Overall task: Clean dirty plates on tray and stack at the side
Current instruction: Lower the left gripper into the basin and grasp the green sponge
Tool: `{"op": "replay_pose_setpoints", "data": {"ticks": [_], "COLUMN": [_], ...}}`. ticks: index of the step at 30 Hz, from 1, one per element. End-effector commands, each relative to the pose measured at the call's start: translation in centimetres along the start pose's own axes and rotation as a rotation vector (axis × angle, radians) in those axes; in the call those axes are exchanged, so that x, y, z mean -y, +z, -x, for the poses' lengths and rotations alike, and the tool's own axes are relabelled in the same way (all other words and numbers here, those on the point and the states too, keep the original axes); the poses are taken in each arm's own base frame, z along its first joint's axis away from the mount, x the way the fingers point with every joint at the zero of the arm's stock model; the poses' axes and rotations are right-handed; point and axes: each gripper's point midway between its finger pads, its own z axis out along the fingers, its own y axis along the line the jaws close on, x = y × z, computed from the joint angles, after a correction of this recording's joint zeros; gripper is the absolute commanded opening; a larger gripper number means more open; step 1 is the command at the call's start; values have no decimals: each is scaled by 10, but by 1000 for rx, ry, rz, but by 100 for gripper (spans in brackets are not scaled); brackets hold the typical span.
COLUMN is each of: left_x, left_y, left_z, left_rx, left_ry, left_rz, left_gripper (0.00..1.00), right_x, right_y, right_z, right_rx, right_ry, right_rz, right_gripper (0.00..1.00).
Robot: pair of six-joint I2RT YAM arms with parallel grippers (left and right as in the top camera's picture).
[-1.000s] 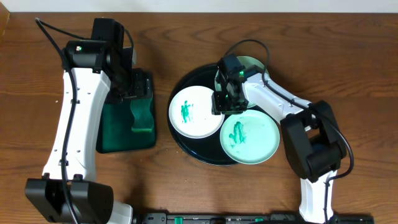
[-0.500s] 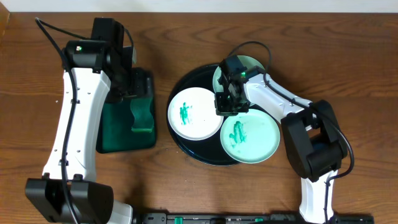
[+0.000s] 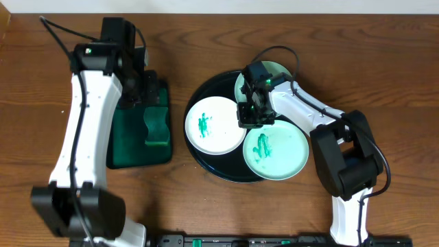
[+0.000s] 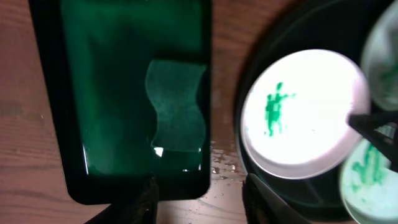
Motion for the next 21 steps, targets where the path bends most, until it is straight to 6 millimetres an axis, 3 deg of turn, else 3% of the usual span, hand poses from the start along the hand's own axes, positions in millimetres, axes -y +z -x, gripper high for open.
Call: {"op": "replay_pose_setpoints", "data": {"ticks": [1, 5, 9, 14, 21], "left_x": [-26, -46, -52, -28, -17], "left_y": [44, 74, 101, 128, 152], "left_z": [-5, -9, -12, -21, -22], "left_rx": [-134, -226, -295, -382, -361], "left_ry": [-54, -109, -111, -29, -4], "left_rz": [44, 58, 51, -83, -73], "left_gripper": [39, 39, 41, 42, 46], "right_x": [4, 4, 6, 6, 8], "right_y": [10, 10, 9, 9, 9], "right_z": [-15, -16, -16, -17, -22], "right_rx": [-57, -61, -65, -67, -85], "right_ry": [-13, -11, -14, -13, -11], "right_rz": [-19, -21, -23, -23, -31], "right_gripper": [1, 1, 1, 1, 1]}}
